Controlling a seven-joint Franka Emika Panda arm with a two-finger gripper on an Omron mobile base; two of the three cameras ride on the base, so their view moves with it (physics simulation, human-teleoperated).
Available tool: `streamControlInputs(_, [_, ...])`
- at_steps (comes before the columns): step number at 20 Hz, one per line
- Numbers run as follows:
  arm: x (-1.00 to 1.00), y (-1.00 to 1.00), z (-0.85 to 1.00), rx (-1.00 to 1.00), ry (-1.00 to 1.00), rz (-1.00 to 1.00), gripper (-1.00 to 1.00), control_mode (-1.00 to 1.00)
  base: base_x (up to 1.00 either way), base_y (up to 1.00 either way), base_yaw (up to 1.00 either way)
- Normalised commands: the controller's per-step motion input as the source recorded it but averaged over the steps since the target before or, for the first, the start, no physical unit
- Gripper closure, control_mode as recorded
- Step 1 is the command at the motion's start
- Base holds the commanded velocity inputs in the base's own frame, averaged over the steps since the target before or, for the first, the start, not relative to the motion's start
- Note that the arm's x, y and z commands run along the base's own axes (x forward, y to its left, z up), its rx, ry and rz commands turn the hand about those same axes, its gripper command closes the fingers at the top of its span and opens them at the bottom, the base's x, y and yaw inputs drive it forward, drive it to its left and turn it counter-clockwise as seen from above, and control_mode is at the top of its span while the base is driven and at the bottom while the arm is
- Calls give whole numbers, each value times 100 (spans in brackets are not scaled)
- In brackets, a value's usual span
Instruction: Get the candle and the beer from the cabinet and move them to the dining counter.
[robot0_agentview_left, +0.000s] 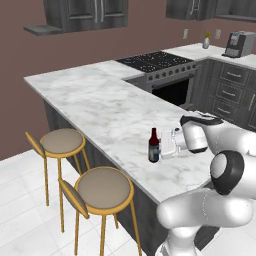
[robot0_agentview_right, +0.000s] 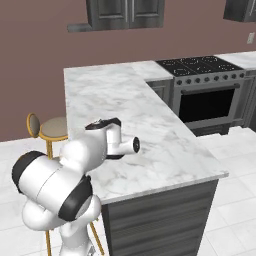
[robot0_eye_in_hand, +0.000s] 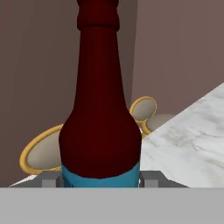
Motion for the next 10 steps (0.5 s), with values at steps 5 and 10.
streamControlInputs(5, [27,1,-28,0,0,0,100,-100,0,0,0])
streamControlInputs(10, [23,0,-23,2,0,1,100,-100,0,0,0])
